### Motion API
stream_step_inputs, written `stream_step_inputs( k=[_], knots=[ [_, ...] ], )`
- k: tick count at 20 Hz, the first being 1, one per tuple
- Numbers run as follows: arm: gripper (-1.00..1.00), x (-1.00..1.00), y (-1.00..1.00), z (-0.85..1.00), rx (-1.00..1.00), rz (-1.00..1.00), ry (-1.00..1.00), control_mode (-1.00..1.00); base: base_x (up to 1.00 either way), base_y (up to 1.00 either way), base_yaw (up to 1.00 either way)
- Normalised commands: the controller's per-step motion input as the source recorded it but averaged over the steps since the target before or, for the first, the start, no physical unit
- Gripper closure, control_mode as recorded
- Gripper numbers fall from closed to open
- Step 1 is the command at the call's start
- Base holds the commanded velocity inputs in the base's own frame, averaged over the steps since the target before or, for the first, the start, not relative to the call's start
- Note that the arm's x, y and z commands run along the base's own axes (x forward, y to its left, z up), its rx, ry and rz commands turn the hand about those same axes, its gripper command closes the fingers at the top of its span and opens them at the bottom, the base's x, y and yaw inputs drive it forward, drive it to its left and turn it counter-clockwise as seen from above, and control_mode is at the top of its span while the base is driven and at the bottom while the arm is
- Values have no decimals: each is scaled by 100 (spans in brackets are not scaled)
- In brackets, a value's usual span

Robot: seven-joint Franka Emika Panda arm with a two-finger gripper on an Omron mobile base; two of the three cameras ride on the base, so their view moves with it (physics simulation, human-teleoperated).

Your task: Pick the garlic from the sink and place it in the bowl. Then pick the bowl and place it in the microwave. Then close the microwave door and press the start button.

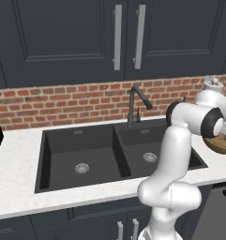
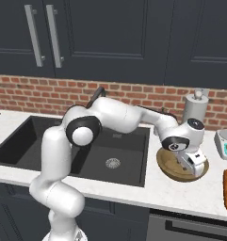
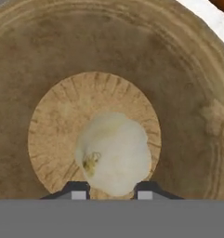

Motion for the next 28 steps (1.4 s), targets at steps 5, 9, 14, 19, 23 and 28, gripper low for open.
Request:
stream_step_inputs(
  k=[5, 9, 14, 19, 23, 28],
  knots=[
    [-100, 18, 40, -27, 0, 0, 10, -100, 0, 0, 0],
    [-100, 0, 3, -17, 0, 0, 3, -100, 0, 0, 0],
    [-100, -8, 0, 1, 0, 0, -1, -100, 0, 0, 0],
    [-100, -39, 0, 51, 0, 0, -6, -100, 0, 0, 0],
    [-100, -55, 0, 68, 0, 0, -3, -100, 0, 0, 0],
    [-100, -47, -16, 15, 3, 0, 0, -100, 0, 0, 0]
  ],
)
